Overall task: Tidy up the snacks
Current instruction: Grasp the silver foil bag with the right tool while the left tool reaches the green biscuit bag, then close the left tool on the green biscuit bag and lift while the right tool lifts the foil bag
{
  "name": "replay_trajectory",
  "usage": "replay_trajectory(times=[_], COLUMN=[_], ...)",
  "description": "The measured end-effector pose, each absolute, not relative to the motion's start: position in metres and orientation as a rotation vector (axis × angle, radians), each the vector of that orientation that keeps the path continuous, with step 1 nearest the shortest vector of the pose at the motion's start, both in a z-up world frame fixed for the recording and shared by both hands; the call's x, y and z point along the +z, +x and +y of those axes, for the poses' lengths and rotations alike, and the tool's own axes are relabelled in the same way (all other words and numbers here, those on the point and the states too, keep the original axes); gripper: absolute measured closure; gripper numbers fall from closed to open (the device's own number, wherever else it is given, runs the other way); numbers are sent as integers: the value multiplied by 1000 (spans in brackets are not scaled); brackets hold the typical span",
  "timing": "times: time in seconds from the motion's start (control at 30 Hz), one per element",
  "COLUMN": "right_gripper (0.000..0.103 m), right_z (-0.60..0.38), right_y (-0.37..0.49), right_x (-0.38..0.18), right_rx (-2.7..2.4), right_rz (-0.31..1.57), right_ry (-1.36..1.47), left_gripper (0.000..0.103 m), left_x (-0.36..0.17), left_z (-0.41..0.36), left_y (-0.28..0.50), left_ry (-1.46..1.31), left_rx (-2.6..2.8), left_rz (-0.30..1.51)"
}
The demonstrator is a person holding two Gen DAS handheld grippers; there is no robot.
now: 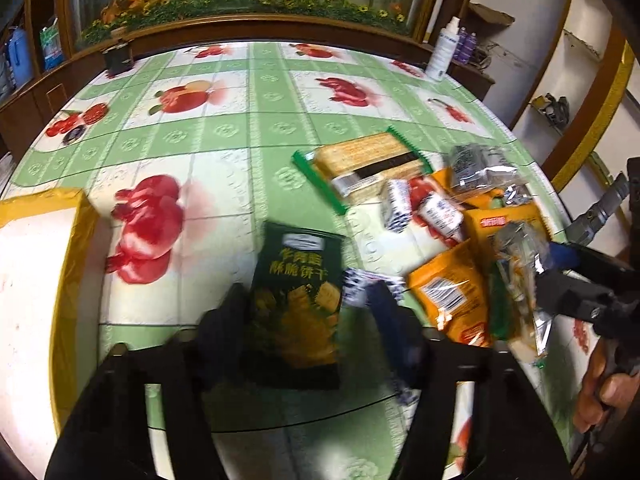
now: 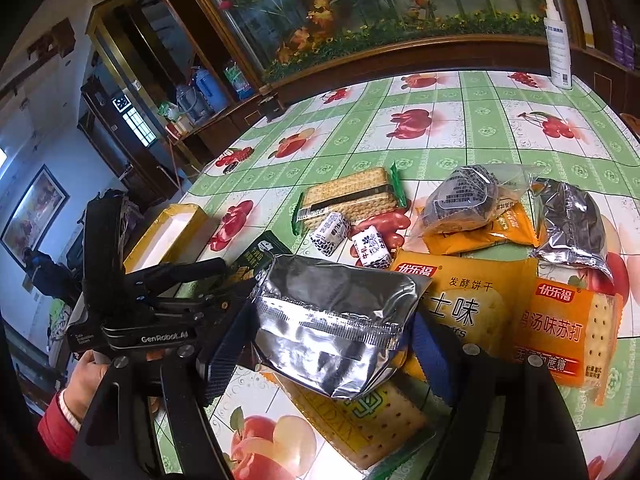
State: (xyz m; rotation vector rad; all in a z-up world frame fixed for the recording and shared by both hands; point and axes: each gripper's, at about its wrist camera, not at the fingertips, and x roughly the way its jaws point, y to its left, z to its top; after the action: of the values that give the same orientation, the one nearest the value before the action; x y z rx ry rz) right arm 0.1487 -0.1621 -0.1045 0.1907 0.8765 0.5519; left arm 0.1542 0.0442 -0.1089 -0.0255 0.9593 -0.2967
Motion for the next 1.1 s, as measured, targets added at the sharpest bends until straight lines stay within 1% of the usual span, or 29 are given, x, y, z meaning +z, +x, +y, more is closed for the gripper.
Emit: replay_trajectory(times=[0.03, 0.1, 0.4, 0.43, 0.47, 0.5, 0.53, 0.63, 0.77, 0.8, 0.83, 0.87, 0.9, 0.93, 0.97, 1.0, 1.1], right_gripper=[25, 26, 26, 26, 26, 26, 26, 26, 26, 26, 26, 26, 26, 26, 26, 26, 26], right_z=[-163, -167, -177, -176, -176, -176, -177, -180, -181, -181, -180, -180, -179, -179, -179, -180, -182], right_y=[148, 146, 142, 141, 140, 138, 137, 132, 124, 123, 122, 121, 119, 116, 115, 114, 115], right_x=[-104, -104, -102, -102, -101, -100, -99, -93, -86, -85, -84, -84, -84, -84, -84, -84, -87], right_rx=[550, 546, 542, 542, 545, 546, 545, 537, 534, 536, 537, 537, 538, 540, 539, 538, 538], right_rz=[875, 872, 864, 863, 862, 858, 854, 836, 816, 817, 816, 815, 816, 816, 816, 817, 826], right_ry=[194, 201, 221, 220, 221, 222, 220, 219, 215, 214, 214, 212, 211, 210, 209, 210, 215], left_gripper=[63, 64, 63, 66, 71, 96, 103, 103, 103, 102, 90, 81, 56, 36, 31, 29, 29], left_x=[-109, -107, -107, -107, -104, -102, -100, -92, -96, -98, -101, -104, -105, -105, -103, -101, -107], left_z=[40, 34, 31, 29, 27, 28, 30, 37, 37, 35, 34, 33, 33, 32, 30, 28, 16], left_y=[155, 154, 149, 147, 144, 141, 138, 126, 120, 122, 125, 129, 131, 132, 133, 132, 143], left_ry=[3, 42, 33, 48, 58, 52, 34, -5, 1, 13, 16, 14, 4, -13, -30, -35, 18], left_rx=[-278, -281, -271, -258, -247, -247, -252, -242, -231, -215, -193, -168, -161, -174, -197, -199, -135], left_rz=[963, 957, 955, 947, 932, 920, 922, 894, 919, 928, 945, 967, 978, 973, 951, 941, 980])
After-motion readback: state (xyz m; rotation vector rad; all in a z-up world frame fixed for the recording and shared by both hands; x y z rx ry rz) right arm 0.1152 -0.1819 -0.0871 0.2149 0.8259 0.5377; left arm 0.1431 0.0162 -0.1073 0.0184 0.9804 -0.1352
